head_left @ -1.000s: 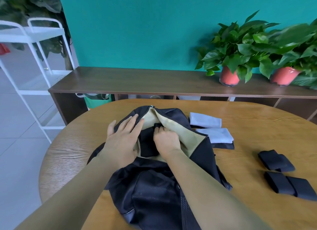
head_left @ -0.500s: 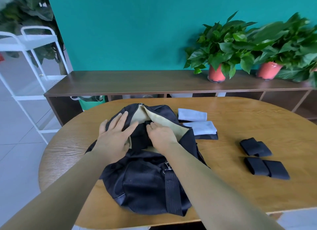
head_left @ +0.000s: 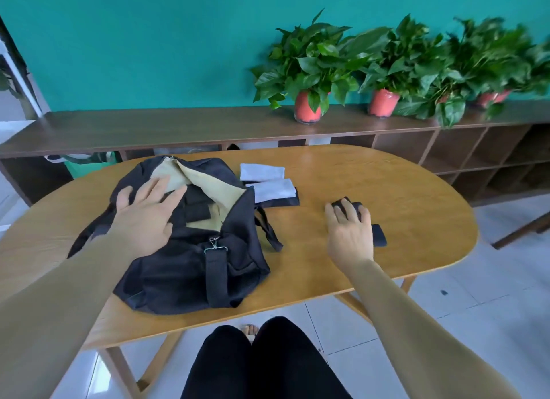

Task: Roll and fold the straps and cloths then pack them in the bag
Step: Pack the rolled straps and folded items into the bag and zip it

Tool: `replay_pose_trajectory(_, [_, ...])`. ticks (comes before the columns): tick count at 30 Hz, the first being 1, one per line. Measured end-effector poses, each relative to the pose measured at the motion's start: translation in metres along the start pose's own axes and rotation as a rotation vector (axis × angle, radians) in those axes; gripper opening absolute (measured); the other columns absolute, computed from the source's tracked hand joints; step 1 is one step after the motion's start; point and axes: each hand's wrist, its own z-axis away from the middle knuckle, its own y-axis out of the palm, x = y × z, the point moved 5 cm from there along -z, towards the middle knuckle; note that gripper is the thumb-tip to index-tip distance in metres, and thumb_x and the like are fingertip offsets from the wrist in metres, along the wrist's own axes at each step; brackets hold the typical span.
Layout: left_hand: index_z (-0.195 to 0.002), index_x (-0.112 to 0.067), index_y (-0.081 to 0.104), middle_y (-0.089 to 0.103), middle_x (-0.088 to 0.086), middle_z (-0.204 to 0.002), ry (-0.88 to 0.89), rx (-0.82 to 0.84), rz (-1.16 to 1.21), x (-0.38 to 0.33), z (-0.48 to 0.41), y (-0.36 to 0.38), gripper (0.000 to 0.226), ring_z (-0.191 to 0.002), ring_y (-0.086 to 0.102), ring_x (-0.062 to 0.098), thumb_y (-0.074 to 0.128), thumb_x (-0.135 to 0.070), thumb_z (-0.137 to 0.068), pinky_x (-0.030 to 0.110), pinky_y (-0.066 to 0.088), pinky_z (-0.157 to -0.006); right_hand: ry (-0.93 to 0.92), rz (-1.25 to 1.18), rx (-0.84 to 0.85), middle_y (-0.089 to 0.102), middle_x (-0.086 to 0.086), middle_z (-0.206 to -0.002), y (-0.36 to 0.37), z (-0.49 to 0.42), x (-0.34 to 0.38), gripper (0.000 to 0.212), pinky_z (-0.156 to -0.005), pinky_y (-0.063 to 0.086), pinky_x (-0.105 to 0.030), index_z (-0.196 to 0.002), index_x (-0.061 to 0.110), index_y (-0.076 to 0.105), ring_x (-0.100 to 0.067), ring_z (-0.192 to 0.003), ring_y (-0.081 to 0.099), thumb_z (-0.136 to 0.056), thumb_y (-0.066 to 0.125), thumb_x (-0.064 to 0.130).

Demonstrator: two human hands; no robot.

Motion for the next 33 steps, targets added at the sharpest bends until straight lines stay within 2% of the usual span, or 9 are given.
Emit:
replay_pose_trajectory(3, [-0.152,-0.032,0.005,-0.007,0.004,-0.16,-0.005,0.012,-0.025,-0.007,0.002,0.0,0.074,-0.146,-0.009,0.021,0.048,-0.025,-0.092,0.049,0.0,-0.114,0.019,0.117,0.28,0.05,-0.01,-0.135,0.026,0.019,-0.021,0.066,-0.113,0.012,-0.05,-0.141,0.005,0.033,-0.029,-0.143,0.02,-0.081,0.057,0.015])
replay_pose_trajectory(5, [-0.152,-0.032,0.003,-0.008,0.003,-0.16,-0.008,0.024,-0.033,-0.007,0.004,0.0,0.075,-0.146,-0.007,0.021,0.048,-0.024,-0.092,0.05,-0.001,-0.114,-0.02,0.142,0.326,0.056,-0.005,-0.126,0.034,0.023,-0.023,0.053,-0.114,0.009,-0.049,-0.136,0.008,0.037,-0.027,-0.144,0.016,-0.085,0.05,0.011])
replay_pose_trajectory(8, [-0.152,-0.031,0.004,-0.008,0.003,-0.16,-0.027,0.038,-0.065,-0.001,0.008,-0.002,0.073,-0.146,-0.008,0.021,0.046,-0.023,-0.093,0.05,0.0,-0.114,-0.04,0.102,0.293,0.067,-0.003,-0.1,0.035,0.023,-0.02,0.03,-0.11,0.017,-0.046,-0.109,0.01,0.058,-0.027,-0.136,0.035,-0.08,0.053,0.006])
replay_pose_trajectory(11, [-0.151,-0.032,0.003,-0.008,0.001,-0.16,-0.063,0.055,-0.095,0.01,0.013,-0.003,0.071,-0.147,-0.008,0.02,0.044,-0.023,-0.094,0.049,0.002,-0.114,-0.042,0.103,0.192,0.059,-0.007,-0.058,0.036,0.02,-0.014,0.014,-0.094,0.032,-0.044,-0.066,0.007,0.06,-0.031,-0.092,0.063,-0.057,0.066,-0.002])
replay_pose_trajectory(14, [-0.151,-0.032,0.0,-0.009,0.0,-0.16,-0.091,0.067,-0.099,0.021,0.017,-0.004,0.072,-0.147,-0.008,0.02,0.043,-0.024,-0.095,0.05,0.003,-0.115,-0.064,0.109,0.109,0.049,-0.006,-0.043,0.035,0.021,-0.006,0.026,-0.08,0.043,-0.042,-0.051,0.008,0.052,-0.029,-0.055,0.055,-0.042,0.072,-0.007])
replay_pose_trajectory(19, [-0.152,-0.031,-0.002,-0.012,0.001,-0.16,-0.097,0.081,-0.087,0.035,0.017,-0.004,0.072,-0.147,-0.011,0.021,0.043,-0.026,-0.096,0.051,0.002,-0.116,-0.067,0.059,-0.005,0.046,-0.005,-0.04,0.024,0.019,0.004,0.034,-0.063,0.047,-0.035,-0.051,0.008,0.053,-0.027,-0.047,0.048,-0.031,0.07,-0.013])
replay_pose_trajectory(26, [-0.151,-0.034,0.002,-0.009,0.0,-0.161,-0.081,0.043,-0.012,0.056,0.003,0.003,0.065,-0.147,-0.01,0.02,0.038,-0.03,-0.098,0.052,0.002,-0.116,-0.042,-0.144,-0.503,0.071,-0.01,-0.078,-0.049,-0.031,0.059,0.027,-0.086,0.043,-0.043,-0.085,0.005,0.067,-0.027,-0.085,0.069,-0.067,0.054,-0.01])
replay_pose_trajectory(29, [-0.151,-0.036,0.004,-0.008,-0.001,-0.161,-0.067,0.031,0.031,0.058,-0.002,0.009,0.061,-0.147,-0.009,0.02,0.036,-0.037,-0.1,0.052,0.002,-0.116,-0.158,-0.227,-0.608,0.055,0.0,-0.066,-0.086,-0.046,0.13,0.026,-0.073,0.039,-0.035,-0.072,0.013,0.056,-0.021,-0.07,0.056,-0.064,0.05,-0.01])
replay_pose_trajectory(33, [-0.151,-0.036,0.002,-0.011,0.0,-0.16,-0.053,0.038,0.054,0.062,-0.004,0.021,0.071,-0.147,-0.011,0.021,0.046,-0.039,-0.095,0.051,0.0,-0.115,-0.322,-0.28,-0.563,0.034,0.001,-0.062,-0.093,-0.052,0.221,0.037,-0.063,0.025,-0.03,-0.066,0.014,0.046,-0.02,-0.062,0.039,-0.077,0.018,-0.007])
